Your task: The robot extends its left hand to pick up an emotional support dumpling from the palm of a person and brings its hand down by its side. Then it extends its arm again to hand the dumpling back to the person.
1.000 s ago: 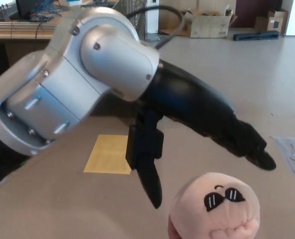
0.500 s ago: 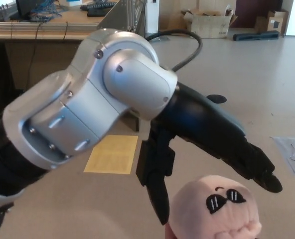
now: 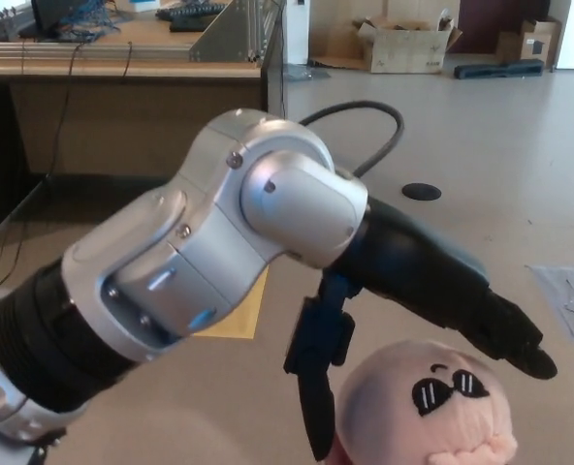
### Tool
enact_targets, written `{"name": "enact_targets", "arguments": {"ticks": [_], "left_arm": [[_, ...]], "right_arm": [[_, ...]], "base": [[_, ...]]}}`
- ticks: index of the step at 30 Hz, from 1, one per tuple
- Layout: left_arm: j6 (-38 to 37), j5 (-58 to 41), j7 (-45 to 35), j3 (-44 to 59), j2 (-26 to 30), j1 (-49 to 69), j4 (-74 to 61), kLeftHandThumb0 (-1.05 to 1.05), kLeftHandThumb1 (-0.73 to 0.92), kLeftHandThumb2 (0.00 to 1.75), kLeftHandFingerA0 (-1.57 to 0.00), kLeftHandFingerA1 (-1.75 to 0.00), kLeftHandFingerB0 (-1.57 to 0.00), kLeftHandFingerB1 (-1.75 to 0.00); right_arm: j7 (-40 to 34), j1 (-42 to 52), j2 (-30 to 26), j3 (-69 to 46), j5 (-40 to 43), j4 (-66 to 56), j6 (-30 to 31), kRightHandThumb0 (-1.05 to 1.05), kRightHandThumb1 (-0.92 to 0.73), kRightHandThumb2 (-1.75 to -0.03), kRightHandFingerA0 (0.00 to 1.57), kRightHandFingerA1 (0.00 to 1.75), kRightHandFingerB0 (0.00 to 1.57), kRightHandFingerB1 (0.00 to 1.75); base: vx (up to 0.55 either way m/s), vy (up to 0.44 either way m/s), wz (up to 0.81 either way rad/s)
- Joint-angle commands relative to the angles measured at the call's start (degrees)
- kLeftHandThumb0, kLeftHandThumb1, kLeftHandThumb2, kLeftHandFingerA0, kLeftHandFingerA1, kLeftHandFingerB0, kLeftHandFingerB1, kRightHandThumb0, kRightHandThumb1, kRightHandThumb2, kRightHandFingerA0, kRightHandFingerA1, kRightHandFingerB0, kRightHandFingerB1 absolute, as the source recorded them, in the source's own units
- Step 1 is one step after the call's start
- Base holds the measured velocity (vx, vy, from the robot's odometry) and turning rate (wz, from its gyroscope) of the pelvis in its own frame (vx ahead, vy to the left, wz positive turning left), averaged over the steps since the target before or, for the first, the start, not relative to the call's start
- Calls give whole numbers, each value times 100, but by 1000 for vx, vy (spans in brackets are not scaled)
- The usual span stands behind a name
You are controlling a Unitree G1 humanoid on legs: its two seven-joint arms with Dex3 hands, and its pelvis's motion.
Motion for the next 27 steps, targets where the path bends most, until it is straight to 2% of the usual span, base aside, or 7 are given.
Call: {"name": "enact_targets", "arguments": {"ticks": [1,10,14,17,19,20,27], "left_arm": [[-103,268,30,-18,-72,156,-10,-82,10,68,0,-7,0,0],[-108,287,5,42,-98,353,-7,-94,8,80,0,-6,0,0],[-155,10,510,419,-382,945,-45,-47,-20,85,0,0,0,-1],[-205,77,839,609,-669,1293,-89,7,-45,72,0,-53,0,-31],[-427,164,1168,744,-841,1535,-100,33,-53,71,0,-53,0,-46],[-431,281,1294,764,-866,1602,-156,32,-54,67,0,-61,0,-63],[-552,418,1405,869,-815,1707,-255,0,-46,66,0,-62,-1,-52]], "right_arm": [[48,-112,-83,-20,44,-46,-1,-50,-72,-62,67,60,63,45],[42,-157,-78,-29,50,-37,9,-50,-72,-62,67,60,63,45],[45,-184,-82,-29,47,-32,18,-50,-72,-62,67,60,63,45],[50,-193,-86,-29,45,-31,21,-50,-72,-62,67,60,63,45],[50,-194,-86,-29,46,-30,21,-50,-72,-62,67,60,63,45],[50,-194,-86,-29,46,-30,21,-50,-72,-62,67,60,63,45],[54,-263,-80,-31,48,7,32,-50,-72,-62,67,60,63,45]], "base": [[0,0,0],[0,0,0],[0,0,0],[0,0,0],[0,0,0],[0,0,0],[0,0,0]]}}
